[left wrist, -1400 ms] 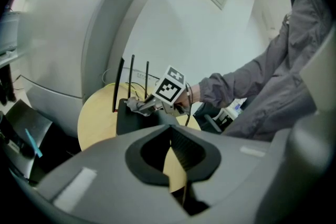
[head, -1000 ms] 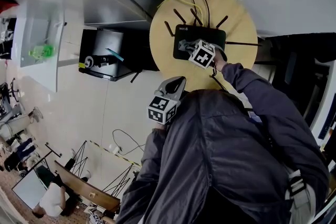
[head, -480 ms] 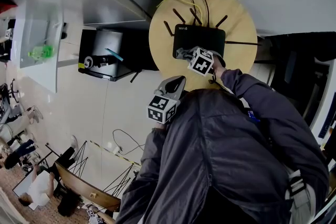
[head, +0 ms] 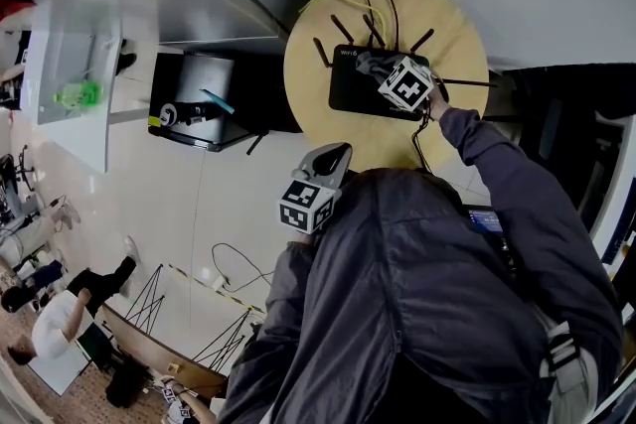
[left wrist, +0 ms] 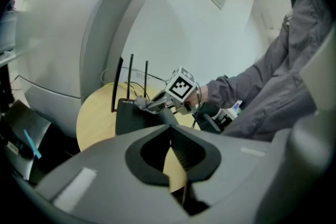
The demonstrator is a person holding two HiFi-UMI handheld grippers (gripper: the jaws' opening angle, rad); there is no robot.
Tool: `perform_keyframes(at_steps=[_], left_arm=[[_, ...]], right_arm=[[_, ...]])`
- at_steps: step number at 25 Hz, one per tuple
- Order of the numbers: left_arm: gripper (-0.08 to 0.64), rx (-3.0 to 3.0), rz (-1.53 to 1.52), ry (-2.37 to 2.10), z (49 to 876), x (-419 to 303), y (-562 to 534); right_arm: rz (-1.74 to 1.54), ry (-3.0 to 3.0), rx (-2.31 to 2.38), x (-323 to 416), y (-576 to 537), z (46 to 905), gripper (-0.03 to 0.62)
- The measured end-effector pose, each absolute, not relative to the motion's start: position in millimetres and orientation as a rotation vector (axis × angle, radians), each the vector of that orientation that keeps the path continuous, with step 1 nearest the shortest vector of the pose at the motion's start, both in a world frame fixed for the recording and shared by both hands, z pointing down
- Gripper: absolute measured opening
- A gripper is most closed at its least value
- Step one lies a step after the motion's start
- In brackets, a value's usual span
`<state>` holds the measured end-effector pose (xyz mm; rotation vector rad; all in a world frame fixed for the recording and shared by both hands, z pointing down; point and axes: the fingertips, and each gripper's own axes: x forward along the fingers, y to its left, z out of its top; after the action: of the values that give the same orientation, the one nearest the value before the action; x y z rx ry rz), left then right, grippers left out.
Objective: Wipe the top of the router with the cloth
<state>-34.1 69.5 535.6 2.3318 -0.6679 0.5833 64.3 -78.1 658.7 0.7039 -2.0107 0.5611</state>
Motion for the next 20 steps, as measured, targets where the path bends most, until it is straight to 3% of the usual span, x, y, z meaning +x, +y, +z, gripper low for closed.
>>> perform_keyframes(at_steps=[7,20], left_arm=[[0.000,2.333,0.584,-0.680,534.3,-34.9,69.6],[0.000,2.335,0.584,-0.668,535.1,-33.1,71.0]], right_arm=[[0.513,-1.939,0.776,95.2,-103.8,666.1,0.038],[0.534,-1.955,0.700,78.4,-69.0,668.9,0.038]])
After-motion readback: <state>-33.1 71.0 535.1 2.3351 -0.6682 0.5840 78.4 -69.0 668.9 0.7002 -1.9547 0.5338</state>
